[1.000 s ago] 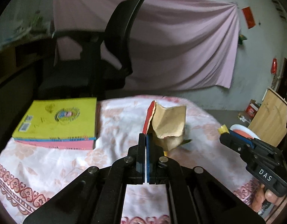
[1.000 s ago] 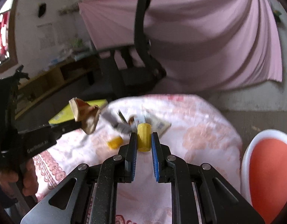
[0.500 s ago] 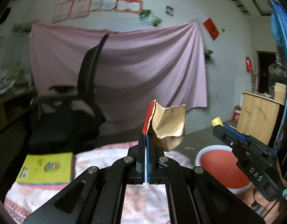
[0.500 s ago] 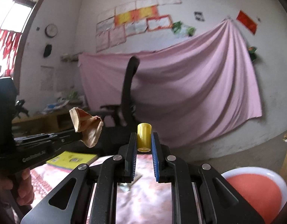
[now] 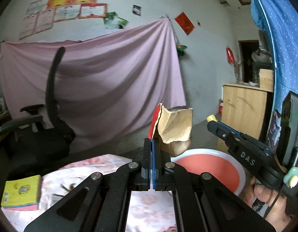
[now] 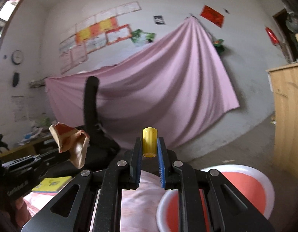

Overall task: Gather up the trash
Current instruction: 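Lift and carry the brown paper and yellow cylinder over the orange basin, then open both tools to drop the items into the basin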

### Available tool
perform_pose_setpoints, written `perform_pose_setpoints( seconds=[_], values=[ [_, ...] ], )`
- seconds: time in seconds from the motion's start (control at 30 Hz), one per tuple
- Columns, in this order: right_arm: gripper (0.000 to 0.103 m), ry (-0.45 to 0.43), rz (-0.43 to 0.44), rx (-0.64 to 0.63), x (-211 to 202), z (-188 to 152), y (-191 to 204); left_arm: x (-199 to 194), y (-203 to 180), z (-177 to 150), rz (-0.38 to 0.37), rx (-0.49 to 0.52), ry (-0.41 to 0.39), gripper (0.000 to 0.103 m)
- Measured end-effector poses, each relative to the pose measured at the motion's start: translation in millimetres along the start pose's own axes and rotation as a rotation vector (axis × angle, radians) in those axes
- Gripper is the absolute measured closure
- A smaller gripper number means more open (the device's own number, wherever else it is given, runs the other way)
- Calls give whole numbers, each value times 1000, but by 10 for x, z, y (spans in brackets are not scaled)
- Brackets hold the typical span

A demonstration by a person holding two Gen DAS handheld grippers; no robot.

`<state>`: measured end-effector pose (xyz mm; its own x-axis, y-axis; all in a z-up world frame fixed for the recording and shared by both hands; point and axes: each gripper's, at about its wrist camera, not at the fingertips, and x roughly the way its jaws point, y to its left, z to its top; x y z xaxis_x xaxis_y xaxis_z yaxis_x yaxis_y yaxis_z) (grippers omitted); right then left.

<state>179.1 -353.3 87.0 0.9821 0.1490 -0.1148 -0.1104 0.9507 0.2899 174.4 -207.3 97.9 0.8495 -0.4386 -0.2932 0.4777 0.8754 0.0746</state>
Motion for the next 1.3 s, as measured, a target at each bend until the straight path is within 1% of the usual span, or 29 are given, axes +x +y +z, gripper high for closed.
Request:
perform_pose_setpoints(
  seconds=[0.27,0.37,0.43,0.57,0.67,1.0,1.13,1.23,1.3],
  values=[
    [90,87,-135,-12,63,-35,-295,477,-312,-92,-68,-31,112,103],
    [90,124,-166,-2,99,-76,-378,608,-346,-103,-86,-43,161,103],
    [90,148,-184,8,121,-88,-432,722,-391,-137,-104,-52,208,103],
    [89,193,-216,19,150,-112,-540,927,-482,-161,-104,-47,294,103],
    [89,230,-230,36,183,-138,-599,1042,-506,-186,-124,-72,352,103],
    [89,313,-260,69,260,-191,-724,1232,-462,-166,-168,-177,446,103],
    [88,331,-264,77,277,-198,-744,1254,-383,-176,-168,-209,466,101],
    [86,334,-265,77,283,-195,-742,1252,-312,-168,-169,-229,471,96],
    [81,335,-263,77,286,-192,-731,1219,-255,-171,-164,-240,469,86]
  ],
)
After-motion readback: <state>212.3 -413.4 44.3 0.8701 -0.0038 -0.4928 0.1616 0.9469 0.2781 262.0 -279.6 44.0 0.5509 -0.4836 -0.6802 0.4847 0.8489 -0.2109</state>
